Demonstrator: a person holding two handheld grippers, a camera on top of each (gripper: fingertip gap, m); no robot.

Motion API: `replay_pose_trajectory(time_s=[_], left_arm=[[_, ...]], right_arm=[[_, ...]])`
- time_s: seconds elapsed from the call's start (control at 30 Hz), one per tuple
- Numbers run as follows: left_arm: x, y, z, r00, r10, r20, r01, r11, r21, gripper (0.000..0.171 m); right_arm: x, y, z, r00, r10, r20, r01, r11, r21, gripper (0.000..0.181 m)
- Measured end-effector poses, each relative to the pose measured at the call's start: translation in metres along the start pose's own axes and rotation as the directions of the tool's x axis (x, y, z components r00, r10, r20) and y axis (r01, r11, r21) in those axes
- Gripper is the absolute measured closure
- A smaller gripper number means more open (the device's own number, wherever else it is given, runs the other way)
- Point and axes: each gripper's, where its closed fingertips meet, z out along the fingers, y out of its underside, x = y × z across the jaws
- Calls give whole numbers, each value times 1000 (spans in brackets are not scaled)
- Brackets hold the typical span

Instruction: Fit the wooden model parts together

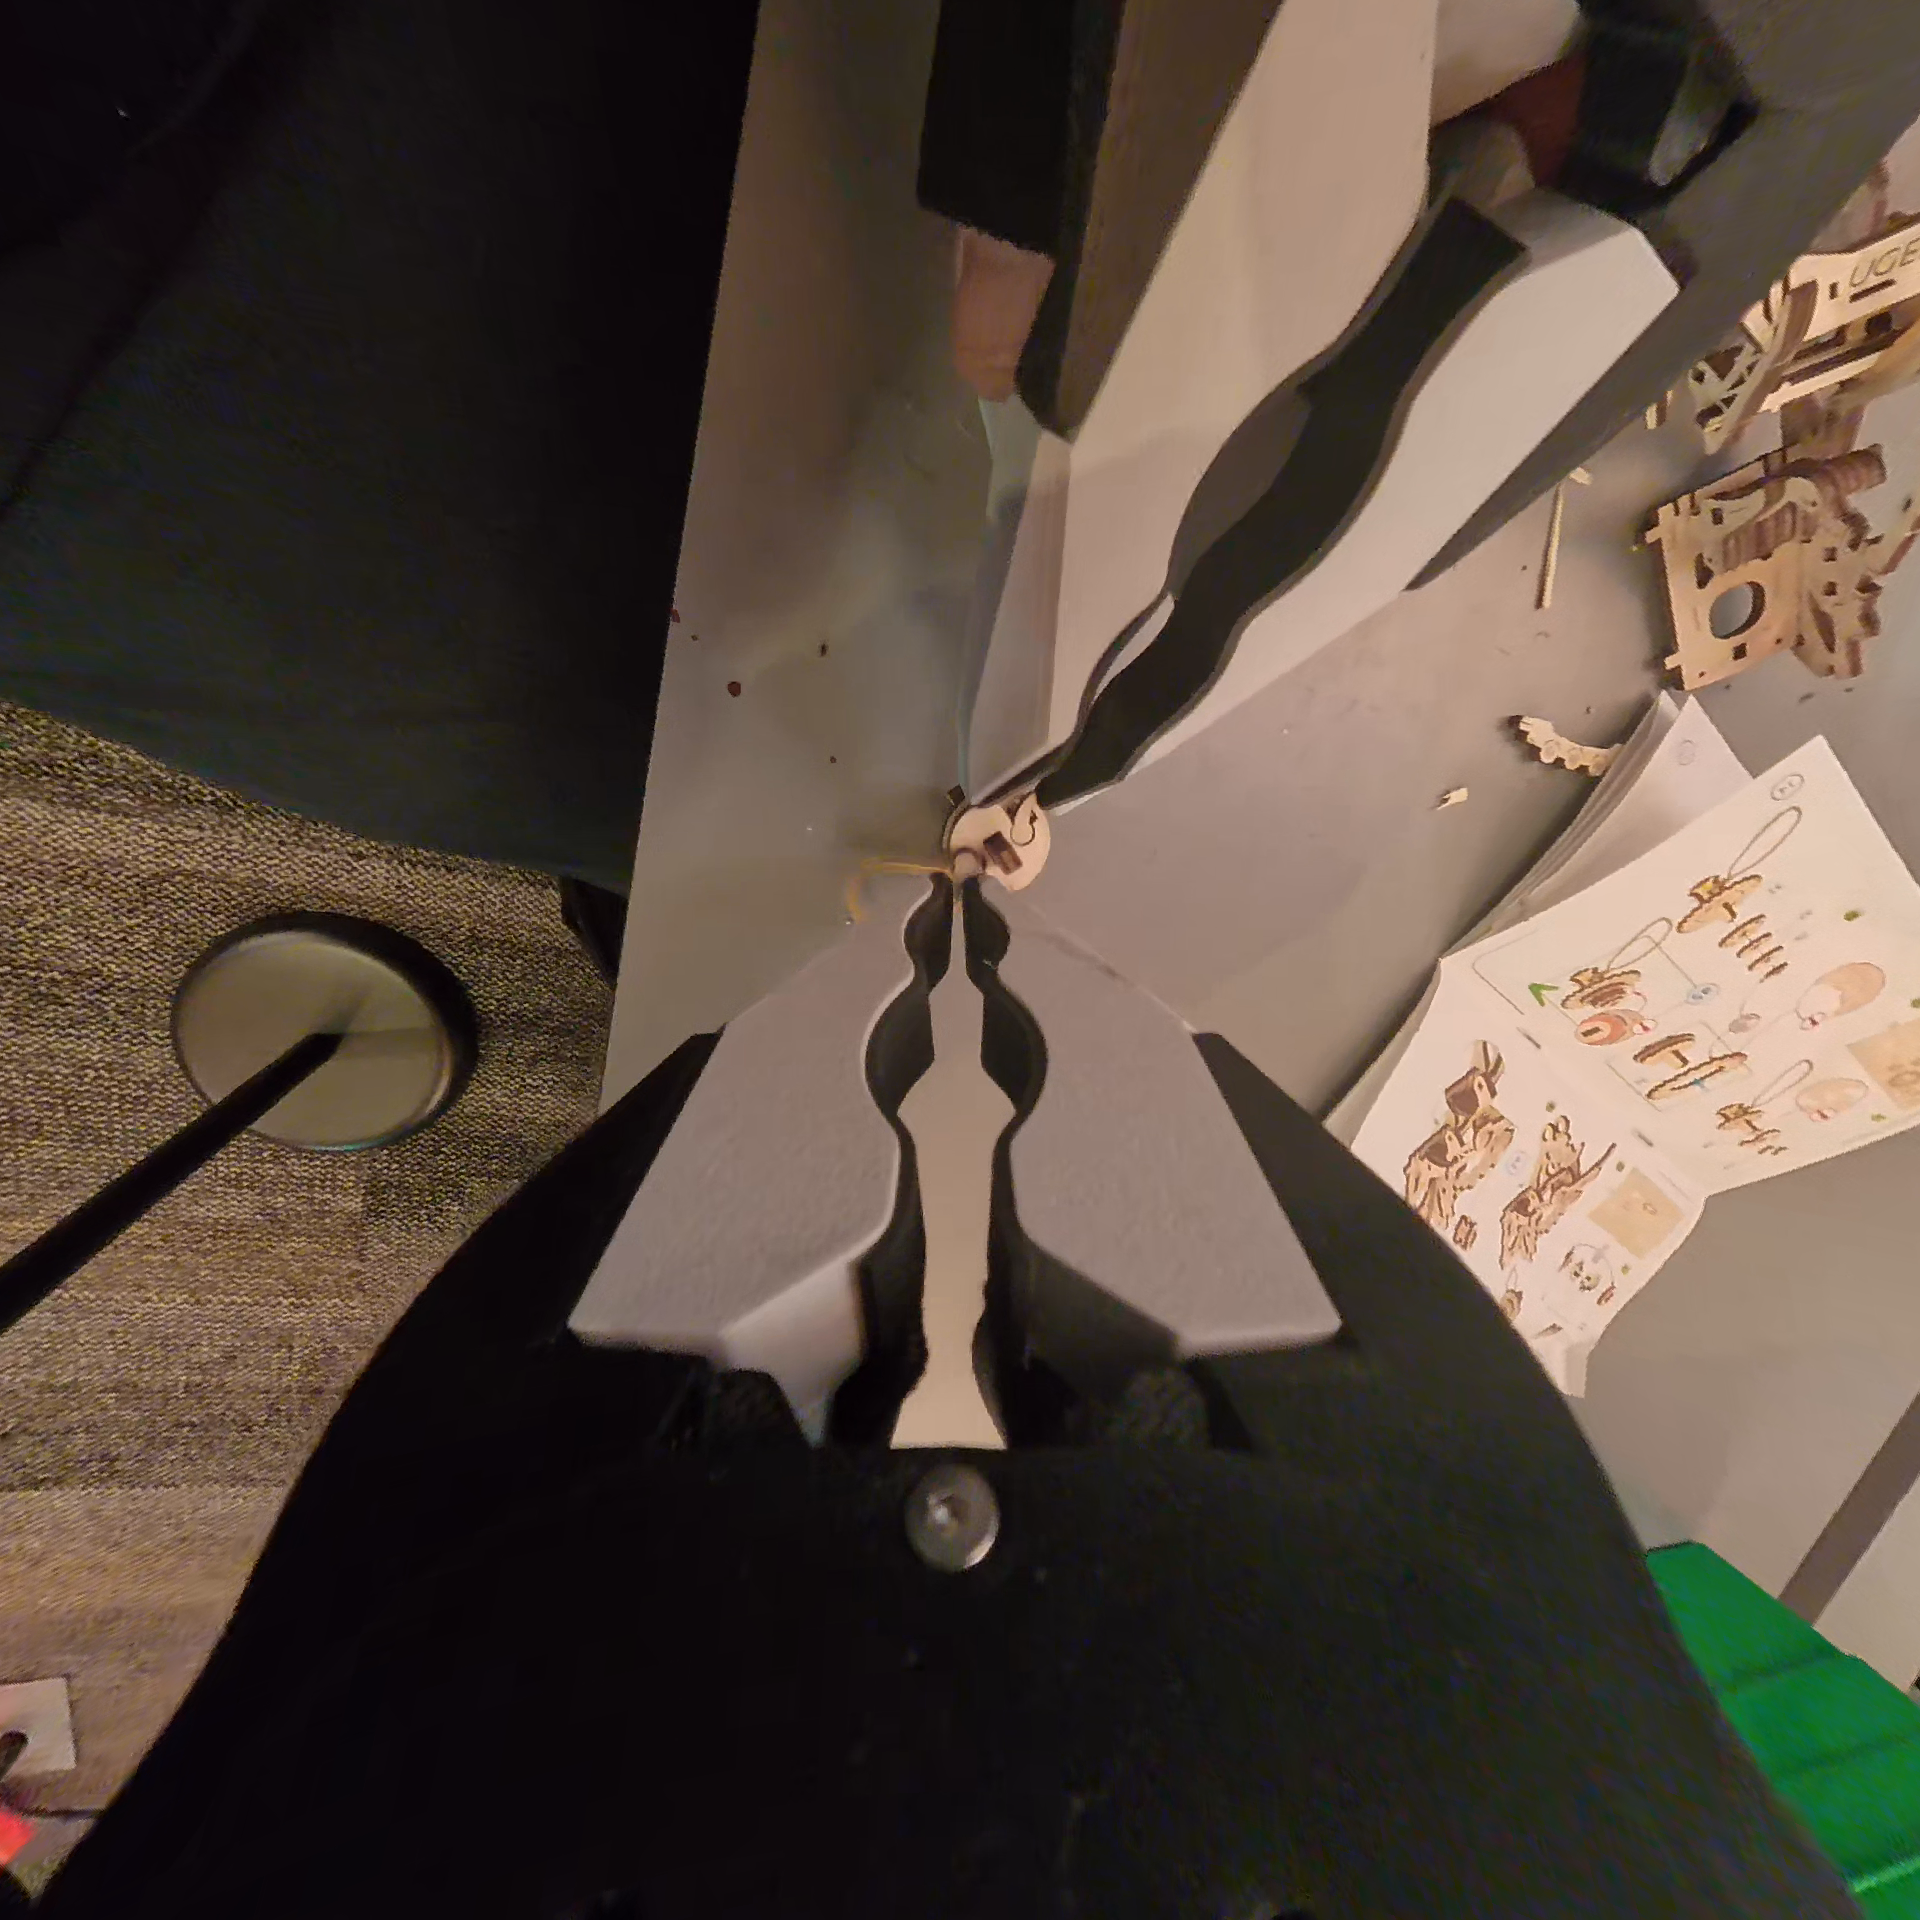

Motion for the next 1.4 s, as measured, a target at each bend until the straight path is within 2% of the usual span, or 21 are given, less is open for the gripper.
replay_pose_trajectory(time_s=[1.0, 1.4], left_arm=[[-1, -1, 1, 1000, 4, -5, -4, 1000, 0, 163], [-1, -1, 1, 1000, 4, -5, -4, 1000, 1, 163]], right_arm=[[5, 6, 0, 1000, 3, 3, -3, 999, -51, 181], [7, 6, 1, 999, 31, -18, -32, 999, -39, 175]])
